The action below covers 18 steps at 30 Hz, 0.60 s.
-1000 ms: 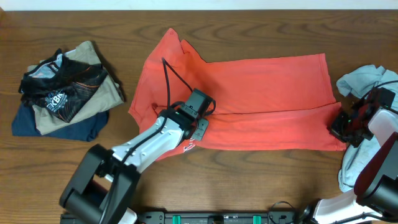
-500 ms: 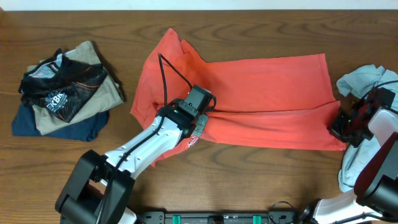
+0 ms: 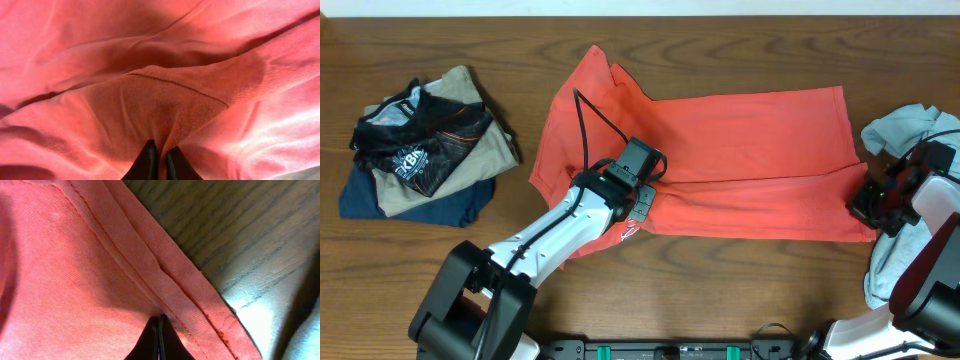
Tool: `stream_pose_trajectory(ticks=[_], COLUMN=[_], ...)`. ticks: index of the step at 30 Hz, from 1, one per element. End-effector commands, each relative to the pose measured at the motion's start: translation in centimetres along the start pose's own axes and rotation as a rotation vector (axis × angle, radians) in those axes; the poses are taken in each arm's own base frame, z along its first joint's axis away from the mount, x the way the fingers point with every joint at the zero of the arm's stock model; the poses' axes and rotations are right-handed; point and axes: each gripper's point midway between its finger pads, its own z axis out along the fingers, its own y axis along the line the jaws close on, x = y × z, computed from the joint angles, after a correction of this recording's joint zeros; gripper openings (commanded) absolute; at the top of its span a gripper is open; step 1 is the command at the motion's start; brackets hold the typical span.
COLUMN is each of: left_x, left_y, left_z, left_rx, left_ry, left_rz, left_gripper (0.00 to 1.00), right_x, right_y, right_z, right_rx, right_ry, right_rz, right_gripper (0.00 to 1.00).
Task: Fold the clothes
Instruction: 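Hold the fold with the left gripper and press it toward the right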
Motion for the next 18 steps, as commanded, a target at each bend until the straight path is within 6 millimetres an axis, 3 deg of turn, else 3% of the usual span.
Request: stream_pose_trajectory(ticks=[1,18], left_x=[-0.92,-0.16], left_y=[-0.59,-0.45], left_z=[-0.7,-0.67], left_rx=[0.036,0.03], left_ry=[-0.025,0.006], left_rz=[-0.009,-0.006], left_gripper=[0.09,0.09], right_x=[3.48,3.48], right_y=[-3.17,-3.17], right_z=[2.49,2.49], right_rx=[0.146,0.146], right_ry=[0.113,0.113], right_rz=[0.023,0.023], right_gripper=[0.02,0.02])
